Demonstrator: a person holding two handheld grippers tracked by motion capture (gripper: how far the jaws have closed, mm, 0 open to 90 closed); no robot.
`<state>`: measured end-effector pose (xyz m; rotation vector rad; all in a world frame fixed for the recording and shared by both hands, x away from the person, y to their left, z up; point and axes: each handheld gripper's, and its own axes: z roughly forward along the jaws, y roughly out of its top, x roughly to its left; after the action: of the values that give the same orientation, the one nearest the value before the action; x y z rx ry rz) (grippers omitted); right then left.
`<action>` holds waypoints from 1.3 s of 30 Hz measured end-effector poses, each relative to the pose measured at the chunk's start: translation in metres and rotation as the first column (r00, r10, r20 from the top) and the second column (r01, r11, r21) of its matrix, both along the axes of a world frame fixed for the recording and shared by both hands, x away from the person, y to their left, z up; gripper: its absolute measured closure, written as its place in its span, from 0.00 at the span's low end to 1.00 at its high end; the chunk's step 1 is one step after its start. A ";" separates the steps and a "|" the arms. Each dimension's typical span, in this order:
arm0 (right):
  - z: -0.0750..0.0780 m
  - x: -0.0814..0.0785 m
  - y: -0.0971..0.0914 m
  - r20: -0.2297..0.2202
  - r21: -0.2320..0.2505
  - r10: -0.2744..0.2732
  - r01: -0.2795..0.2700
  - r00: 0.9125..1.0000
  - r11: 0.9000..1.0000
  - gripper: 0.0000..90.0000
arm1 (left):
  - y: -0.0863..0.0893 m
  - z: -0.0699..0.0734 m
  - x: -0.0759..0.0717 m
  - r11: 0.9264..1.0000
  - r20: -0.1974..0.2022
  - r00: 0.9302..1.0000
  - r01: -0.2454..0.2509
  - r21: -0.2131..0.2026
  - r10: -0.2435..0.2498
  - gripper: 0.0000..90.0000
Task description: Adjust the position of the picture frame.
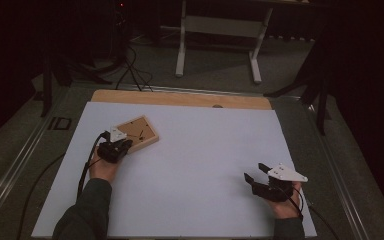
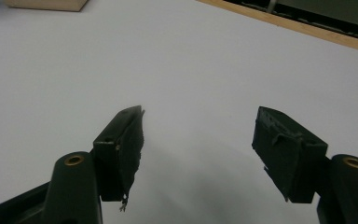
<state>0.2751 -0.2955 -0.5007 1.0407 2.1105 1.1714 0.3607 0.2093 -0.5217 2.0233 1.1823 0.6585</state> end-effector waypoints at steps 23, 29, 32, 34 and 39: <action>0.000 0.000 0.000 -0.003 -0.007 -0.002 0.002 1.000 1.000 0.36 | -0.024 -0.003 -0.009 0.997 0.012 0.998 0.065 -0.033 -0.065 1.00; -0.001 0.001 0.001 -0.002 -0.009 0.001 -0.001 1.000 1.000 0.36 | -0.031 -0.003 -0.010 0.996 0.013 0.997 0.083 -0.046 -0.082 1.00; -0.001 0.001 0.001 -0.002 -0.009 0.001 -0.001 1.000 1.000 0.36 | -0.037 -0.003 -0.011 0.994 0.012 0.996 0.092 -0.054 -0.092 1.00; -0.001 0.001 0.001 -0.002 -0.009 0.001 -0.001 1.000 1.000 0.36 | -0.041 -0.003 -0.011 0.994 0.009 0.995 0.099 -0.052 -0.099 1.00; -0.001 0.001 0.001 -0.002 -0.010 0.002 -0.002 1.000 1.000 0.36 | -0.055 -0.003 -0.010 0.992 0.006 0.993 0.118 -0.054 -0.118 1.00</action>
<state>0.2758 -0.2942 -0.5014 1.0366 2.1171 1.1604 0.3505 0.1543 -0.5245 2.0285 1.0582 0.5653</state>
